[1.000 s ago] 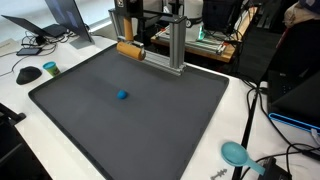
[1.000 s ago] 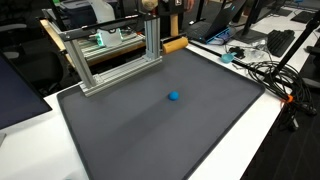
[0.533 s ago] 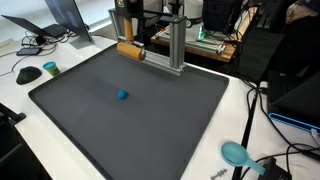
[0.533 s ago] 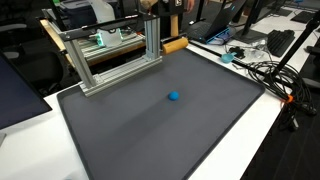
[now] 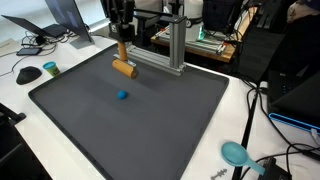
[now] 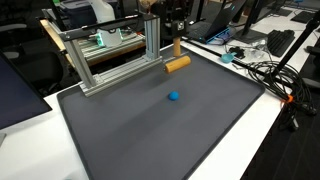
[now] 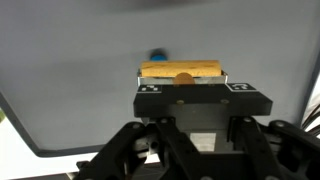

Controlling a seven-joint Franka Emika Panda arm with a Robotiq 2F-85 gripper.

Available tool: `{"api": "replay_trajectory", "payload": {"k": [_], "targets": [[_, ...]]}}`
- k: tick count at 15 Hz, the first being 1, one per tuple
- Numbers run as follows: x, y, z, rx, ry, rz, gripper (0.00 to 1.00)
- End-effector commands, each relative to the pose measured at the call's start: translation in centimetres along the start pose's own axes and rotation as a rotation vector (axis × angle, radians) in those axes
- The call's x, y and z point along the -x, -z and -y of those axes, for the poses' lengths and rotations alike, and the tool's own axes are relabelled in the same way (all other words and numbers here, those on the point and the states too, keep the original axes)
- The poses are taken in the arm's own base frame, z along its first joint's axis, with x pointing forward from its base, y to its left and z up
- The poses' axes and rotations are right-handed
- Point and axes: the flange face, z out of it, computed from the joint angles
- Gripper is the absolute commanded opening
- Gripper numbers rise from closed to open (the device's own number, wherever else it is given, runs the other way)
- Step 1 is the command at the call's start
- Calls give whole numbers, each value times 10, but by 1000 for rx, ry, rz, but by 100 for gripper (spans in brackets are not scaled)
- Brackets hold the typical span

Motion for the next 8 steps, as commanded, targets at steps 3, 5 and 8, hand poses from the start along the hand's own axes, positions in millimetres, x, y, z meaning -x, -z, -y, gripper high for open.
{"api": "replay_trajectory", "payload": {"k": [3,5,8], "targets": [[-25,-36,-1,-3,-36,-3,22],[-29,-47,-4,-1,-41,9,22],[-35,-62,-8,5,-53,26,22]]}}
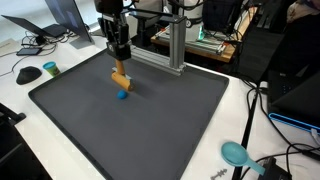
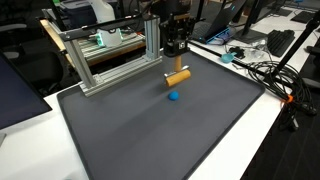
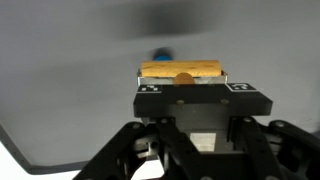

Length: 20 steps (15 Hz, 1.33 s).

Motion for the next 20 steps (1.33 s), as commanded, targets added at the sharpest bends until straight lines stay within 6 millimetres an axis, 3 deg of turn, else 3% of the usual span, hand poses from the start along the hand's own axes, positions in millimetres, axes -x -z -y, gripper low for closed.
{"api": "replay_trajectory", "payload": {"k": [1,20], "targets": [[-15,-7,-2,-4,-29,-3,22],[-36,-55,-7,24,-47,102,22]]}}
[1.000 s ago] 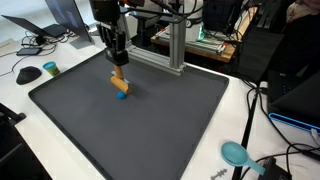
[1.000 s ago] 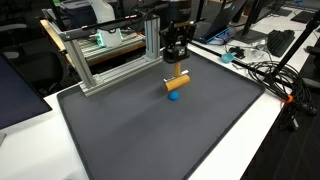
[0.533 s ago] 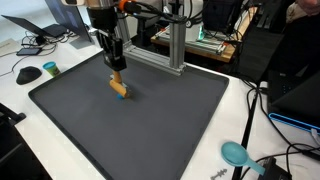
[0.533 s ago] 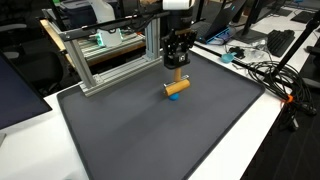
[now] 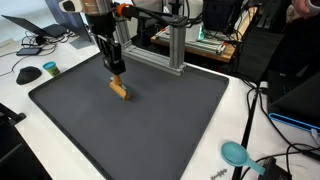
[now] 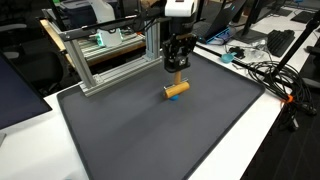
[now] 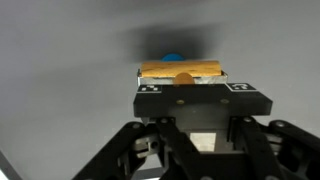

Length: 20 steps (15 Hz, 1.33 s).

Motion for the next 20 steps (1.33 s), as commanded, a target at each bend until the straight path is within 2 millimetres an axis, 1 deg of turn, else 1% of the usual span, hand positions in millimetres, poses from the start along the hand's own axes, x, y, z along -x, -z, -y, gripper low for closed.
{"api": "replay_trajectory", "payload": {"k": [1,8,16,20], "targets": [[-6,-6,2,6,-12,54,22],[-14,-14,6,2,-15,42,22],[-15,-30,9,10,4,94,22],[-15,-34,9,30,5,145,22]]}}
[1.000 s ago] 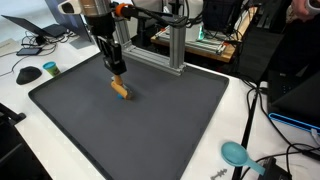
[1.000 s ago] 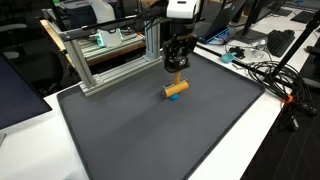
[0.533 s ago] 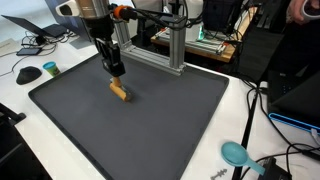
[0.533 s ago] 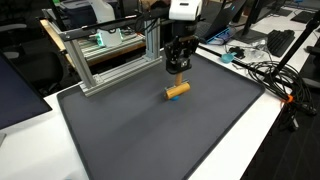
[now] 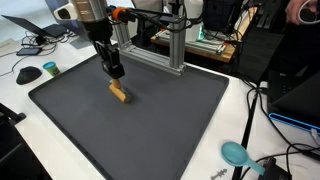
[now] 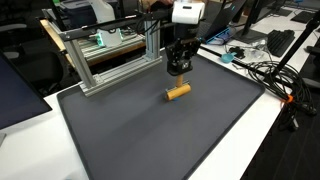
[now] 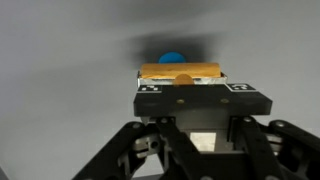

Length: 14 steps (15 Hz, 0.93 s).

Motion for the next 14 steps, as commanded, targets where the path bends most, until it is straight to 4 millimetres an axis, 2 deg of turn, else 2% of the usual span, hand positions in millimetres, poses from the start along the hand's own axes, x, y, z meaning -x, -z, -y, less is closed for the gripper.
{"api": "replay_trajectory", "payload": {"k": [1,14], "targets": [[2,-23,3,19,1,104,22],[-7,-34,8,16,14,141,22]]}}
